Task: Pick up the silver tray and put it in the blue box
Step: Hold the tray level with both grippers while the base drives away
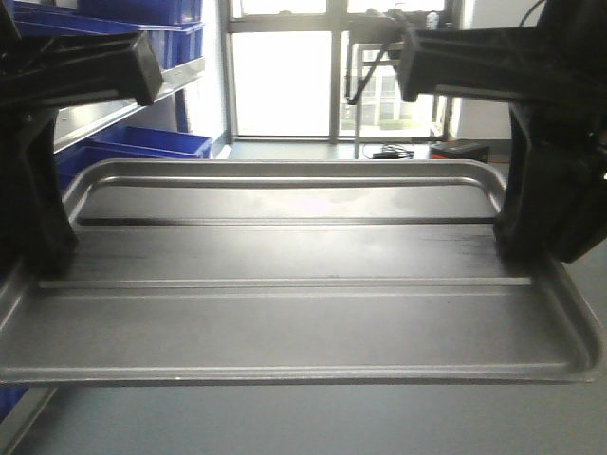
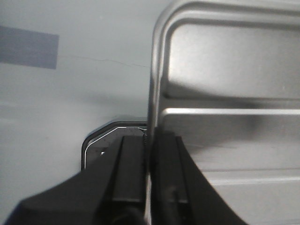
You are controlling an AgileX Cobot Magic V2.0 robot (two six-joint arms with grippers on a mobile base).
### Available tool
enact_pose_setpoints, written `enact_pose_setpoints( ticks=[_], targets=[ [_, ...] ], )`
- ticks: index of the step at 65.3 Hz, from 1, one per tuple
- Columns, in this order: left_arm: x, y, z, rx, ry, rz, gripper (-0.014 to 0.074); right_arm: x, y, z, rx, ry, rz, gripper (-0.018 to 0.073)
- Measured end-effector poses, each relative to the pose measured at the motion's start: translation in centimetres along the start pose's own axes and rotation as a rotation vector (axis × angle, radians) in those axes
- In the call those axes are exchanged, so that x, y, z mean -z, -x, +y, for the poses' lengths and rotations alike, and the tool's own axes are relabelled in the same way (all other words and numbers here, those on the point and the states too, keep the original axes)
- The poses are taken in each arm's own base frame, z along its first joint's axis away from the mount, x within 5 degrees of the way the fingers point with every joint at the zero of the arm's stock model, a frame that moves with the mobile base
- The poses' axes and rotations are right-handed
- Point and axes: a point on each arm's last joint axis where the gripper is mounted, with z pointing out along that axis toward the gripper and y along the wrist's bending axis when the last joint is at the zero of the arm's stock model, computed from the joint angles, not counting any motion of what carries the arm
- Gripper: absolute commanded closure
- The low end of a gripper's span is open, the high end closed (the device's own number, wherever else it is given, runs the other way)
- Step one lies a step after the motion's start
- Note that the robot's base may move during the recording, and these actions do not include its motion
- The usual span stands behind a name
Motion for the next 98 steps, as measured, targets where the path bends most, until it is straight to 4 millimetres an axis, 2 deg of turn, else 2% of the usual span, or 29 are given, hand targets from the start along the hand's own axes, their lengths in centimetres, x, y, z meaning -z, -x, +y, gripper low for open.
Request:
enact_pose_setpoints(
  ticks=[98],
  targets=[
    [0.00, -0.03, 0.02, 0.001, 0.002, 0.003, 0.0611, 0.00, 0.00, 0.00, 0.000, 0.000, 0.000, 0.0501]
  ],
)
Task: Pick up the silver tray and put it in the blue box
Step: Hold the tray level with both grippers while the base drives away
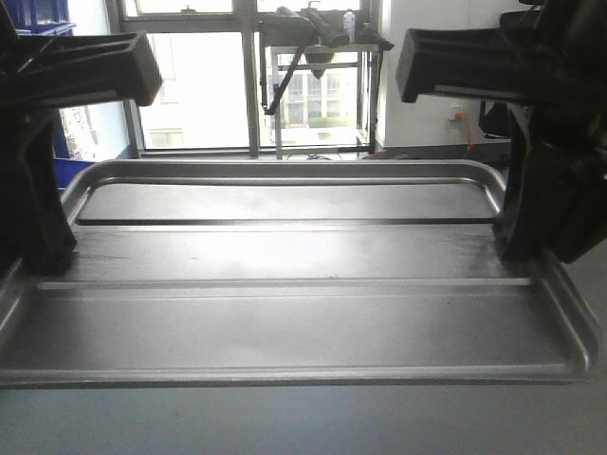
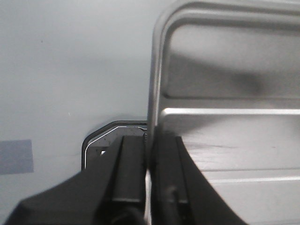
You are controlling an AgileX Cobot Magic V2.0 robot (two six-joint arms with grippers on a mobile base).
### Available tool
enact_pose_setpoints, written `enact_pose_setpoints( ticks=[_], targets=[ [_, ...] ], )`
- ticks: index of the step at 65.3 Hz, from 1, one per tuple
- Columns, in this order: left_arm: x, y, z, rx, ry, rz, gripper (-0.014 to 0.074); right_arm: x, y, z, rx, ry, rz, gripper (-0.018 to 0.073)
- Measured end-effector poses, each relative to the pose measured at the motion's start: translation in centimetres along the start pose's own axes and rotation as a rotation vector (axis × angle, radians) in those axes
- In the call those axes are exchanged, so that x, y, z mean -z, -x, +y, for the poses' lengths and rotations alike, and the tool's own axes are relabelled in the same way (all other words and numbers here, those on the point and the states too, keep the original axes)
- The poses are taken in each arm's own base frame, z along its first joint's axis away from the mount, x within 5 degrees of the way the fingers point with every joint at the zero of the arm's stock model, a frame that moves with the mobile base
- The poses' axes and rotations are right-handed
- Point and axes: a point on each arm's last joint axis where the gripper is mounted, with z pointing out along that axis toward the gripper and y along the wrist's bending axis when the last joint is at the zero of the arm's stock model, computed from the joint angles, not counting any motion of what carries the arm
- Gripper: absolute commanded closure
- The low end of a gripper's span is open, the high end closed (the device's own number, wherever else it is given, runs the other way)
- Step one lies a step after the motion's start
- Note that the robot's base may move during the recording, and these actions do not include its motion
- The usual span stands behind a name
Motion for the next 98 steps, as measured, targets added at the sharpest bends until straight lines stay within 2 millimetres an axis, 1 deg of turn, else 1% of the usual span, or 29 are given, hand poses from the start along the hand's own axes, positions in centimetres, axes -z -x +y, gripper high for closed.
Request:
enact_pose_setpoints(
  ticks=[98],
  targets=[
    [0.00, -0.09, -0.03, 0.007, -0.003, 0.010, 0.0611, 0.01, -0.03, 0.01, 0.001, -0.001, 0.001, 0.0501]
  ],
)
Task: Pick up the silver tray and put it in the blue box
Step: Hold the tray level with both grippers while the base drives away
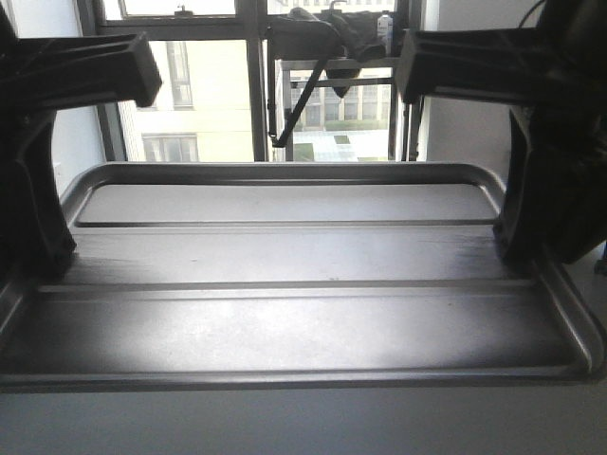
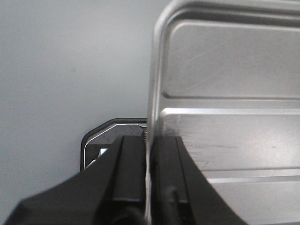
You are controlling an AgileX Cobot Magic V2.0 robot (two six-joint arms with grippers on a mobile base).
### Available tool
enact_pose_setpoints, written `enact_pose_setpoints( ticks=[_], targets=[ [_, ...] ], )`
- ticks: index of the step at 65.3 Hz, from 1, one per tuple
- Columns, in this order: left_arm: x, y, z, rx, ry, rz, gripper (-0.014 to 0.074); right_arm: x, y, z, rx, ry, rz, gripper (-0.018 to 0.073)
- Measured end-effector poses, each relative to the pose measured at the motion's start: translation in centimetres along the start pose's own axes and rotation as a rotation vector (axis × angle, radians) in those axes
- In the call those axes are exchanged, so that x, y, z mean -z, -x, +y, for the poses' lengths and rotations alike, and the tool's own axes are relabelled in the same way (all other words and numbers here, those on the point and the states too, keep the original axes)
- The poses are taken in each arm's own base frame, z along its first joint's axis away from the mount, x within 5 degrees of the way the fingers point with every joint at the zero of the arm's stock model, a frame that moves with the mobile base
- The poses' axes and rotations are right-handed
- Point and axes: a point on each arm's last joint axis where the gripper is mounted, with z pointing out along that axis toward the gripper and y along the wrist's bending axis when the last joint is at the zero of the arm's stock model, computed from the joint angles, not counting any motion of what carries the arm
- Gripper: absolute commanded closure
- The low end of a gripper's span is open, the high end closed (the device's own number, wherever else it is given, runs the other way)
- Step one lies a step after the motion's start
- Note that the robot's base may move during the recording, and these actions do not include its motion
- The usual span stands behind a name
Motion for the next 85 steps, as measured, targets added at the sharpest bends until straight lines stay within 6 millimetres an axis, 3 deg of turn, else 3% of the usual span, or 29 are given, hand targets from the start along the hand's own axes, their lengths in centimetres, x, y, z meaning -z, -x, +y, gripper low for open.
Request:
enact_pose_setpoints(
  ticks=[85],
  targets=[
    [0.00, 0.00, 0.00, 0.000, 0.000, 0.000, 0.0611, 0.00, 0.00, 0.00, 0.000, 0.000, 0.000, 0.0501]
  ],
)
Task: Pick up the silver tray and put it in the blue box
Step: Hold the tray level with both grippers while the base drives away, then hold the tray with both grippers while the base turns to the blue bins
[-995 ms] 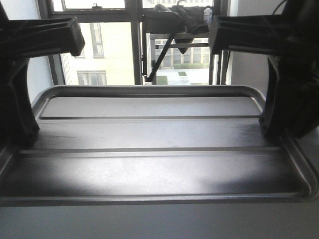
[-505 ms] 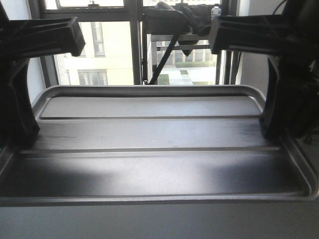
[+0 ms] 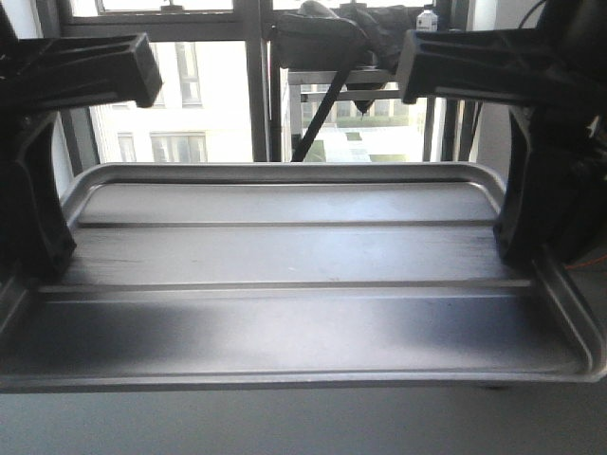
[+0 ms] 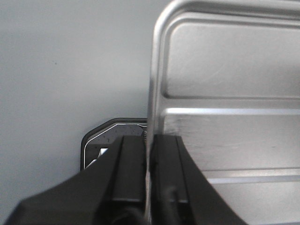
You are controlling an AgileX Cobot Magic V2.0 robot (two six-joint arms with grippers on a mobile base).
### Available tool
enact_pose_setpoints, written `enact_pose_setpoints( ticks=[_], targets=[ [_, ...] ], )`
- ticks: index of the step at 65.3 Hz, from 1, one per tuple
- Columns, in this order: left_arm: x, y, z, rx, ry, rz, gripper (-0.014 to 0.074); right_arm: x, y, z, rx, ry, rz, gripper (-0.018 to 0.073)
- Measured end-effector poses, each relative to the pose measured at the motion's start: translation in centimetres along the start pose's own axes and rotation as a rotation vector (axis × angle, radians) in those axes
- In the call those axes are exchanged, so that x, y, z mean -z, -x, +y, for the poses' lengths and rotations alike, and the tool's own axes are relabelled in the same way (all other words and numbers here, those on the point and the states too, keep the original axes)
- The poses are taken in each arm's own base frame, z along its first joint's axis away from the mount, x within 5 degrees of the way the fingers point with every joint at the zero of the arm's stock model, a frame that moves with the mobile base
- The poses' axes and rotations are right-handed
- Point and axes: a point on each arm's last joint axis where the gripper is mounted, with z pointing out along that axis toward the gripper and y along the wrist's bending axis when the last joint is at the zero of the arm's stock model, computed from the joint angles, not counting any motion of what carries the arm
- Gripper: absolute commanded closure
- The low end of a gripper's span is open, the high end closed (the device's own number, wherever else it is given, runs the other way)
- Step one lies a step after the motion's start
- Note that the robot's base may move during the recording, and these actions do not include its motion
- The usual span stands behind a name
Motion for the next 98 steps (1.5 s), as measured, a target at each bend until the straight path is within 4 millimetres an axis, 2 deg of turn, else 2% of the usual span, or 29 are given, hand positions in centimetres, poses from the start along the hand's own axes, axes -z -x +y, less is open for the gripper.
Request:
enact_pose_setpoints(
  ticks=[98],
  targets=[
    [0.00, 0.00, 0.00, 0.000, 0.000, 0.000, 0.0611, 0.00, 0.00, 0.00, 0.000, 0.000, 0.000, 0.0501]
  ],
)
